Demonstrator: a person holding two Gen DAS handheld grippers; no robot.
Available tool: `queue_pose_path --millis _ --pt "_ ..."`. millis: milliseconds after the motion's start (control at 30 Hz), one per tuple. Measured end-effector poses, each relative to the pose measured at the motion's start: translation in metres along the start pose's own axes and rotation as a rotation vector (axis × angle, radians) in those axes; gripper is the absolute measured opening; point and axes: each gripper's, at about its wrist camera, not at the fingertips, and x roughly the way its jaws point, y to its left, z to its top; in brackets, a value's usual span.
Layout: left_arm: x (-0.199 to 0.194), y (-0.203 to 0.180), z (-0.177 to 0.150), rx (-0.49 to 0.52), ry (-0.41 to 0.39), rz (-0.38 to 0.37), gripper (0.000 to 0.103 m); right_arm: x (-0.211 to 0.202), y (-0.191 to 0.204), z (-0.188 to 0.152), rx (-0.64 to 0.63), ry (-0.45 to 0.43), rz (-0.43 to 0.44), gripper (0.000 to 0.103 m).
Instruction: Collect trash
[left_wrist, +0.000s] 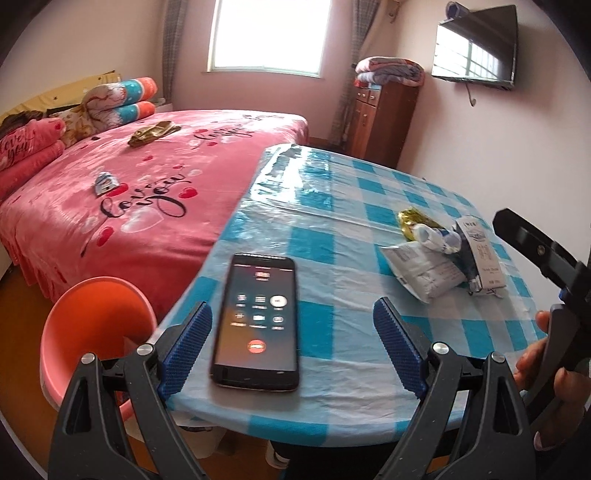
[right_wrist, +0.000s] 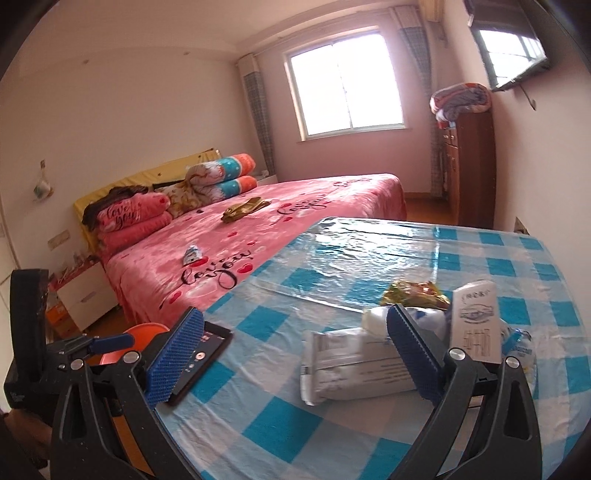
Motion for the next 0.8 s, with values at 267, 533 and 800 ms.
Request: queue_pose_path --millis 267,533,800 --pt "0.012 -0.033 0.001 0.054 0.029 -0.02 0.09 -0.007 -0.037 -0.004 0.076 -0.017 -0.03 0.098" --pt "0.025 -0.063 0.003 0.099 0.059 -0.049 0.09 -0.017 -0.07 -0.006 0.128 -0.029 -0.07 0.098" --pt "0.038 -0.106 0.005 0.197 0.098 -0.111 0.09 -0.029 -0.118 -0.005 0.237 -0.039 -0.131 0.098"
